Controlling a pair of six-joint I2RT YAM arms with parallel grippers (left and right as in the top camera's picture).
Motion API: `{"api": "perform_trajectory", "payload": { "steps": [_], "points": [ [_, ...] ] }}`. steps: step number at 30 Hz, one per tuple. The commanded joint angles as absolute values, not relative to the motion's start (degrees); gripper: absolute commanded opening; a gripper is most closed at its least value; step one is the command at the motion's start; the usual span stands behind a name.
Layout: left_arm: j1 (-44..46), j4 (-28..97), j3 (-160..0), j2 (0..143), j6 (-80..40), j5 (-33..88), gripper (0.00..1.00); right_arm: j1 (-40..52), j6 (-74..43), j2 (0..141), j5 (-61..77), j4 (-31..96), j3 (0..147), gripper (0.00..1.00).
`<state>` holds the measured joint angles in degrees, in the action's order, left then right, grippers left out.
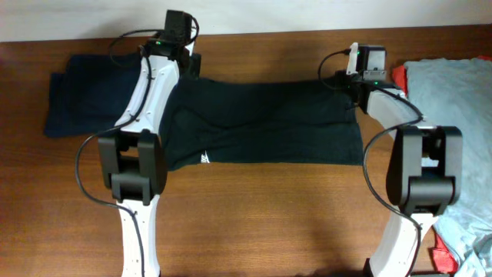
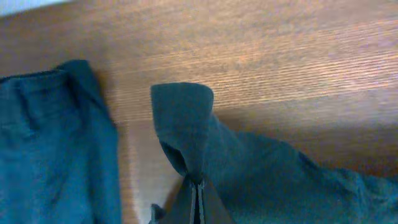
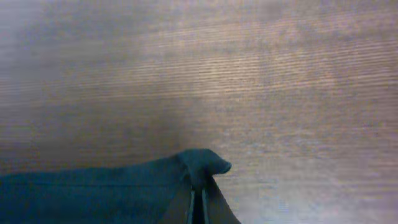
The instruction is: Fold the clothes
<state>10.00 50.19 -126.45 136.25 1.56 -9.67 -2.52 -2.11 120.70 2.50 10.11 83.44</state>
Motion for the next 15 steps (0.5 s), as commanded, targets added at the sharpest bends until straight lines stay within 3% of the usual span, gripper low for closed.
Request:
{"api": "perform_trajectory", "payload": {
  "steps": [1,15],
  "points": [
    [10.0,52.3,-127.7,132.9,2.2,-9.2,0.01,-2.3,-1.7,115.5,3.3,13.0,83.6,0.04],
    [10.0,65.2,-127.7,130.6,2.2,-7.7,0.05,-2.3,0.9,107.9,4.1,30.0,83.6,0.04]
  ]
}}
